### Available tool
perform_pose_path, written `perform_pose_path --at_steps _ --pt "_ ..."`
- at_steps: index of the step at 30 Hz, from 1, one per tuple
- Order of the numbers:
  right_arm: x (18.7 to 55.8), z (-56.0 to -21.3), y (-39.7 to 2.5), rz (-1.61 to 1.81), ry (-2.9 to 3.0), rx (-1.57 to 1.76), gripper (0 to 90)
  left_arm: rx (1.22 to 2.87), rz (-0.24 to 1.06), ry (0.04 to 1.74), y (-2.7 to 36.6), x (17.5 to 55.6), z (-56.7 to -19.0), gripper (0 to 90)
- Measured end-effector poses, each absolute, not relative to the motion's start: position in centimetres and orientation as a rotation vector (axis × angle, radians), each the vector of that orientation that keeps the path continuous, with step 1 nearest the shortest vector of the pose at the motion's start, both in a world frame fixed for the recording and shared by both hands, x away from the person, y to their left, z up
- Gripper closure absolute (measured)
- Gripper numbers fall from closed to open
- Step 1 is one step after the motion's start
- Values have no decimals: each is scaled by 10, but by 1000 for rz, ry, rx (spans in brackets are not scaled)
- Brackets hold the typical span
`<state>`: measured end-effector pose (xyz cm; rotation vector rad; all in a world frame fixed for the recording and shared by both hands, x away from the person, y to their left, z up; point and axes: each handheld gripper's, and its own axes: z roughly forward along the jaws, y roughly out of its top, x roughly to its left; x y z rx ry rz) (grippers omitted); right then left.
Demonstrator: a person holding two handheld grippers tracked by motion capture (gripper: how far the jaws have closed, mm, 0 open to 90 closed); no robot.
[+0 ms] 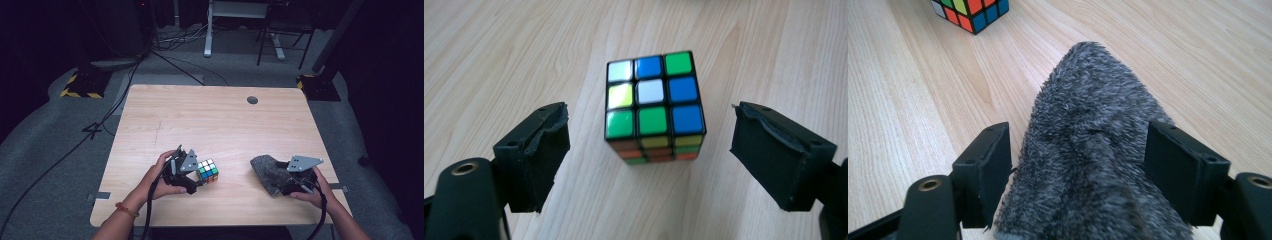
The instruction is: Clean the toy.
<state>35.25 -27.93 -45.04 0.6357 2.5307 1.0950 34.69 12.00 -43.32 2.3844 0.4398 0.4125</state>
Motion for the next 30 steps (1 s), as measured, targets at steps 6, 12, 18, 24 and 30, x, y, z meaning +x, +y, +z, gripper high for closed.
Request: perform_pose_path --at_steps 6,12,18,24,30 --pt "348 -444 -290 1059 2526 642 277 2389 456 480 138 340 -431 160" --pt "343 -437 -309 1034 2489 679 276 2406 487 520 155 335 -432 160" --pt "334 -441 -336 1013 2453 754 275 2409 517 561 172 328 -436 161" --pt "326 -451 -356 966 2421 806 273 2413 515 616 185 329 -446 164" --pt "322 -467 -375 942 2409 869 273 2449 506 619 195 330 -462 165"
